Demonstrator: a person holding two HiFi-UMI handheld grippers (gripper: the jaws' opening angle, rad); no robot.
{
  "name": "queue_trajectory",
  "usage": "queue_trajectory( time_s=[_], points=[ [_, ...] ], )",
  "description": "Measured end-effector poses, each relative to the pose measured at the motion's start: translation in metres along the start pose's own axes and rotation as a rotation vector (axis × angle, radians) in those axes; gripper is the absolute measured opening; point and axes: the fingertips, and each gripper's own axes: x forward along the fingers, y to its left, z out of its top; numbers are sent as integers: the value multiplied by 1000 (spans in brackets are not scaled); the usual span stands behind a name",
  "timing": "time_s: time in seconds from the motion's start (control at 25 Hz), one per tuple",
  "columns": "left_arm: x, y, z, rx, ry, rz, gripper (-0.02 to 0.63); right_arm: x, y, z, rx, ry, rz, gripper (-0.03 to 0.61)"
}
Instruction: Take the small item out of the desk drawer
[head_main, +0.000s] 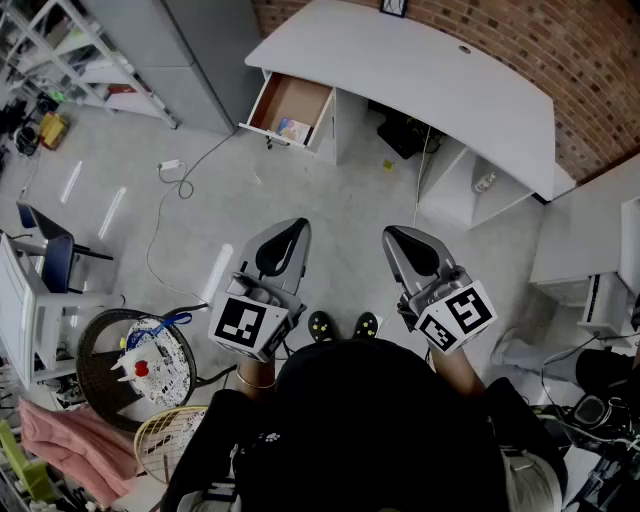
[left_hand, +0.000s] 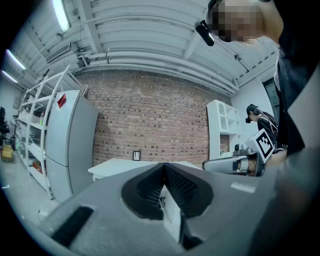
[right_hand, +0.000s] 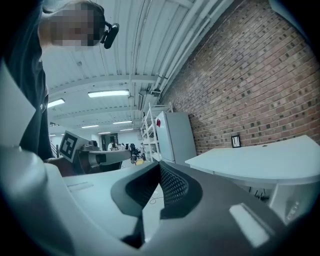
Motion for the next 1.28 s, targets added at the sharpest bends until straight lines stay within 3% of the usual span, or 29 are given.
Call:
queue_trajectory(
  time_s=[0.56,1.28],
  points=[
    [-4,13,0,-14,0,-7,-3,9,7,1,18,-5,-1,8],
    [-55,83,-7,-13,0,48,-3,66,39,-7,58,-33,-2,6]
  ],
)
